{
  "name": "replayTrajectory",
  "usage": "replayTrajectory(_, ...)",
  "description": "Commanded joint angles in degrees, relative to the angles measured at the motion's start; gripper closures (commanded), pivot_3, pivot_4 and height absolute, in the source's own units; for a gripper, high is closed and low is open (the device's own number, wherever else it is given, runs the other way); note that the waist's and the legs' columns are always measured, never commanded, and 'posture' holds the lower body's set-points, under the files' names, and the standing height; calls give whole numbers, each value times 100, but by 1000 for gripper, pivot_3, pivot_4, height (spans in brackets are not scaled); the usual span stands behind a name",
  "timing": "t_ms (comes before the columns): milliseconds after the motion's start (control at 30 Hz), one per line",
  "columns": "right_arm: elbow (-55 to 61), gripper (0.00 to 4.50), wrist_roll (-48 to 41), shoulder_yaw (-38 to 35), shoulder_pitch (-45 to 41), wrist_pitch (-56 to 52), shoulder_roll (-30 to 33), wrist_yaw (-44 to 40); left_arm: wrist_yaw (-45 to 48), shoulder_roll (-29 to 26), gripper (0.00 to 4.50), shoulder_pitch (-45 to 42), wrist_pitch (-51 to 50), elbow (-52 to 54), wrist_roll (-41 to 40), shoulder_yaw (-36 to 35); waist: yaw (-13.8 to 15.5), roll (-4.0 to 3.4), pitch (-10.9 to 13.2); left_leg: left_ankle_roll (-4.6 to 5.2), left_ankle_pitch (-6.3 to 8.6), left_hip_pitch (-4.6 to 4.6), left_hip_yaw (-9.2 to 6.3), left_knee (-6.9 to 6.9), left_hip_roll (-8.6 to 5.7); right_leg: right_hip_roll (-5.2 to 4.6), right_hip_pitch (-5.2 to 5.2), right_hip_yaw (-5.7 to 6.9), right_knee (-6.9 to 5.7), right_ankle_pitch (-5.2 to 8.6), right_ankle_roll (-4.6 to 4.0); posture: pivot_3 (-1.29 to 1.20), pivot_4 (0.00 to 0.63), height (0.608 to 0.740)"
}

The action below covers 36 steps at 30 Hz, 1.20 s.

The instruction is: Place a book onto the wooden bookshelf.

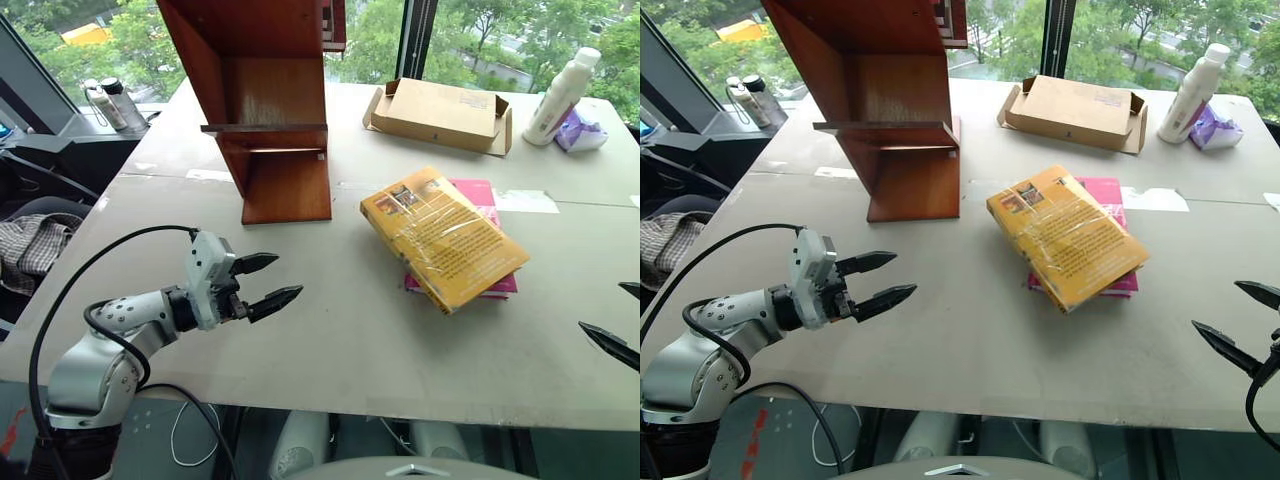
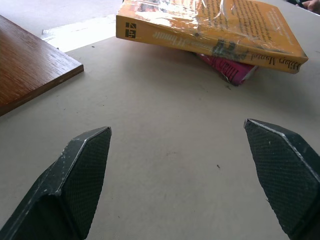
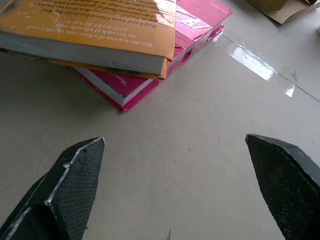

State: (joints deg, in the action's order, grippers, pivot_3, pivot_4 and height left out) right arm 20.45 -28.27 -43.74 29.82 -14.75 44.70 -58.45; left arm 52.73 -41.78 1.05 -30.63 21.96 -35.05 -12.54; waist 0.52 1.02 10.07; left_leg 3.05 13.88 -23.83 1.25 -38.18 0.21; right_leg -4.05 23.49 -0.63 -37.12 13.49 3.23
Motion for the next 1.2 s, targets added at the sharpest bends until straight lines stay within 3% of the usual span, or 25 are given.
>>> replayTrajectory(33, 351, 0, -56, -34, -231, -215, -17, 413, 14, -27, 122, -325, -12, 105, -176, -41, 22, 0, 0, 0, 0, 0, 0, 0, 0, 0, 0, 0, 1, 0, 0, 0, 150, 740)
replayTrajectory(267, 1319, 0, -877, 483, -1408, -2470, 665, 1638, 237, 43, 122, -1153, -75, 227, -349, 390, 16, -1, -1, 1, -1, 0, 1, -5, 0, 3, -3, 1, 1, -7, -8, 0, 150, 740)
replayTrajectory(367, 1146, 630, -999, 1018, -2294, -3166, 910, 2187, 509, -73, 0, -1169, 167, 351, -132, 655, 10, 1, 0, 0, -1, -4, 1, 0, 1, 11, -2, 5, 12, -7, -8, 0, 150, 740)
replayTrajectory(533, 822, 3154, -710, 1992, -3491, -3590, 1190, 2538, 481, -48, 0, -1249, 142, 457, -172, 759, 31, 0, 2, 1, -1, -9, 4, 1, 0, 16, 0, 7, 18, -7, -8, 0, 150, 740)
replayTrajectory(633, 602, 4384, -357, 2497, -3923, -3560, 1321, 2590, 355, -42, 0, -1239, 32, 527, -198, 769, 31, 0, 2, 2, -1, -10, 3, 0, 0, 37, 0, 13, 18, -7, -7, 0, 150, 740)
replayTrajectory(933, -461, 4449, 758, 3755, -4870, -3636, 1437, 2740, 194, -14, 0, -1055, -21, 769, -218, 781, -9, 0, 2, 3, 0, -12, 9, -1, 0, 43, 2, 21, 21, -8, -4, 0, 150, 740)
replayTrajectory(1200, -2276, 4449, 1793, 5604, -6562, -3601, 772, 2298, 173, -30, 0, -923, 27, 832, -196, 704, -108, 1, 1, 3, 0, -7, 11, -2, 1, 47, 2, 18, 18, -9, -5, 0, 150, 740)
